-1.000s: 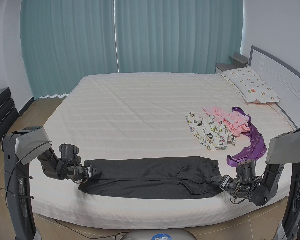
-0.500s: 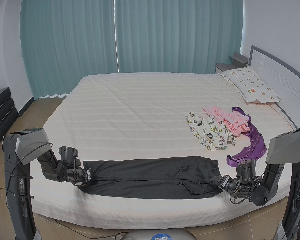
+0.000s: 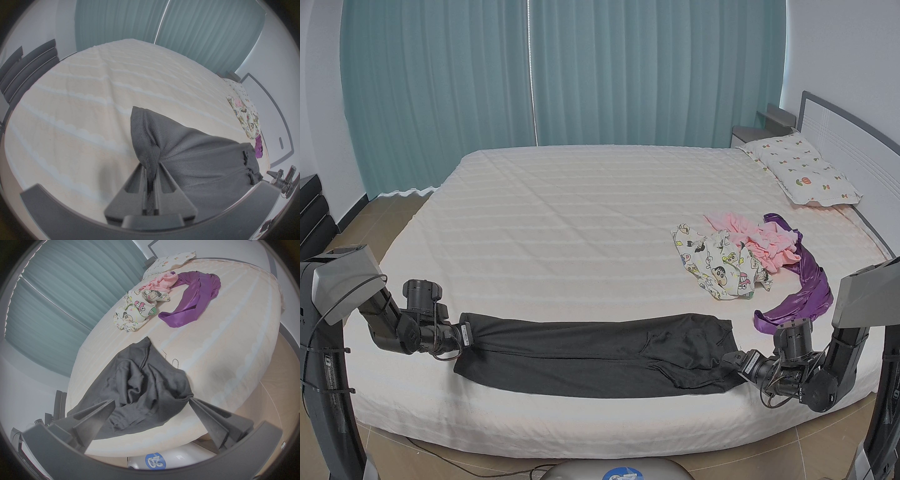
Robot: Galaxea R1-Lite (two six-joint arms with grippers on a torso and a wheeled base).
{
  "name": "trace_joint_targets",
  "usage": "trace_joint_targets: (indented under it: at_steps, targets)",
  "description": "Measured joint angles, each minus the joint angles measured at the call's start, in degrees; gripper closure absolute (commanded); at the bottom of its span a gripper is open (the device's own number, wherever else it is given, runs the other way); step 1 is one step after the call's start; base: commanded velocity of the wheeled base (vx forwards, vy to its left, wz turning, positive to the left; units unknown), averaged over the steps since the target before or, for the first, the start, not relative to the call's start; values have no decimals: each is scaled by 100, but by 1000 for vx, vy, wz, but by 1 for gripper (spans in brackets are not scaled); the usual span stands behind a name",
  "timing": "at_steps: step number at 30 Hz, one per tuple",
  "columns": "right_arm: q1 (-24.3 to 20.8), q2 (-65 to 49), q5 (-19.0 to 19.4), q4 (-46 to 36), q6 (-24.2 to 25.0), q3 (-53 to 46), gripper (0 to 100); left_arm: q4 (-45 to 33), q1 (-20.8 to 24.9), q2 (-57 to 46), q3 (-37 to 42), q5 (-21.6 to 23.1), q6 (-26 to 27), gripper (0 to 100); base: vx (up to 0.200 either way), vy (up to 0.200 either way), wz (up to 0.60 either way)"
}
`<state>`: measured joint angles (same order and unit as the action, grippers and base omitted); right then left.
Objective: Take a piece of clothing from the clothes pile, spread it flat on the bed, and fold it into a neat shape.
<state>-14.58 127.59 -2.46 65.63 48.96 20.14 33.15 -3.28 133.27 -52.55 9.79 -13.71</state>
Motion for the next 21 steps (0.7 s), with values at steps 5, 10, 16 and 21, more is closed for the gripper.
trace_joint_targets:
  at_steps: [5, 10, 16, 21]
  targets:
    - [17, -13, 4, 0, 1, 9, 0, -79, -44, -162, 60, -5, -13, 100, 0, 0, 0]
    - [22, -18, 22, 0, 6, 9, 0, -279, -29, -374, 157, -13, -13, 100, 0, 0, 0]
    - [61, -24, 68, 0, 17, 12, 0, -301, -18, -483, 211, -82, -16, 100, 0, 0, 0]
    - [87, -38, 157, 2, 26, 11, 0, -293, -18, -507, 274, -165, -18, 100, 0, 0, 0]
